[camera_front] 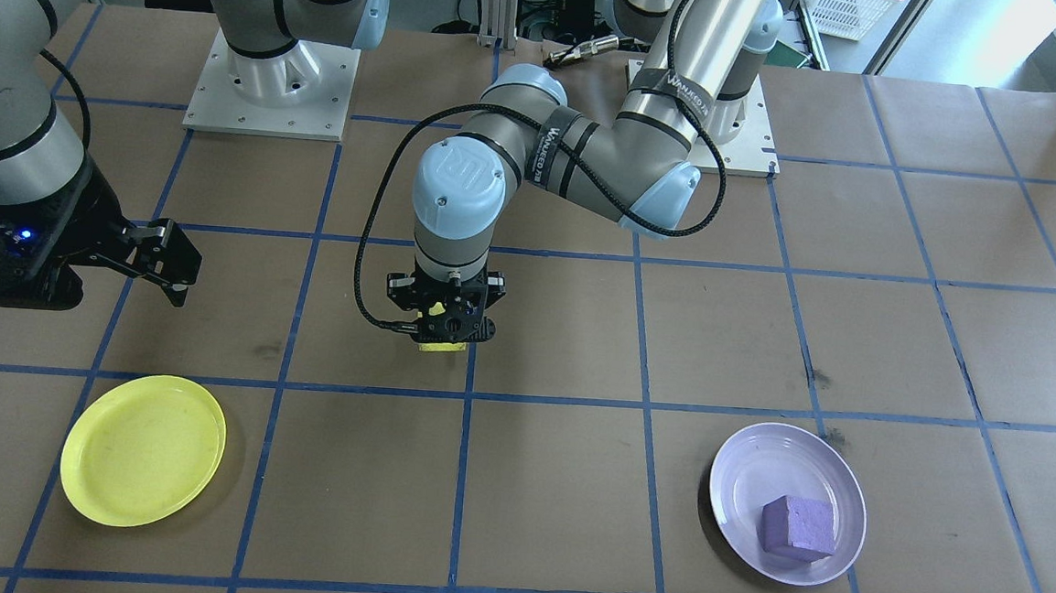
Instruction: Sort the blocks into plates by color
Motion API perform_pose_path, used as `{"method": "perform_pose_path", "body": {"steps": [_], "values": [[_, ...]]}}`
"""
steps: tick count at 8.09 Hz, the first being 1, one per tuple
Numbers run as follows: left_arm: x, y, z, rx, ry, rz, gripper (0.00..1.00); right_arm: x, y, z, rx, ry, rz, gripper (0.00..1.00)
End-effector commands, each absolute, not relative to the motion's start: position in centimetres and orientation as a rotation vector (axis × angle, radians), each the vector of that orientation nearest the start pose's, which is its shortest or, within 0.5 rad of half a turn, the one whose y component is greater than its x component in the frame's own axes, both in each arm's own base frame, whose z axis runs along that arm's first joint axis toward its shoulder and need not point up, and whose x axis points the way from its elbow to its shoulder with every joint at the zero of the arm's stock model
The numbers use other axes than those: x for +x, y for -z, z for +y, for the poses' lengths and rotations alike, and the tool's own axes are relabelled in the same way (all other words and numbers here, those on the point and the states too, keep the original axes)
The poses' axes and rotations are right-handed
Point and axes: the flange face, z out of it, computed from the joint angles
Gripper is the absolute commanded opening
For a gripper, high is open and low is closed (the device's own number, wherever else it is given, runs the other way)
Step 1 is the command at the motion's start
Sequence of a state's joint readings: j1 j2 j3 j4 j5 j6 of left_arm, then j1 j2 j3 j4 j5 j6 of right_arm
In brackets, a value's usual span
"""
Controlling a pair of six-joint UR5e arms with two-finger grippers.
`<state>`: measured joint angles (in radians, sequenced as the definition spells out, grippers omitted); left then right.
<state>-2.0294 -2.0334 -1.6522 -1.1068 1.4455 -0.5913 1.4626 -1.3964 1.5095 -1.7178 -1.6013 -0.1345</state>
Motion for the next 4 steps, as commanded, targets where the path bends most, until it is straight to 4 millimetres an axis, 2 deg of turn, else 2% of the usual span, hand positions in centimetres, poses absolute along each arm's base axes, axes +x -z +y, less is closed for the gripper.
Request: {"method": "perform_pose_path", "body": {"steps": [1, 2, 4], "values": [[-43.26, -21.41, -49.22, -0.256, -0.058, 3.243, 0.99, 6.71, -43.97, -57.71, -0.043, 0.043, 3.183, 1.0], [-43.69, -21.23, -49.74, -0.271, 0.043, 3.264, 1.0, 6.71, -43.81, -57.73, -0.043, 0.039, 3.183, 1.0], [-43.81, -21.58, -49.87, -0.266, 0.048, 3.272, 1.0, 6.63, -44.03, -57.73, -0.043, 0.043, 3.183, 1.0]]}}
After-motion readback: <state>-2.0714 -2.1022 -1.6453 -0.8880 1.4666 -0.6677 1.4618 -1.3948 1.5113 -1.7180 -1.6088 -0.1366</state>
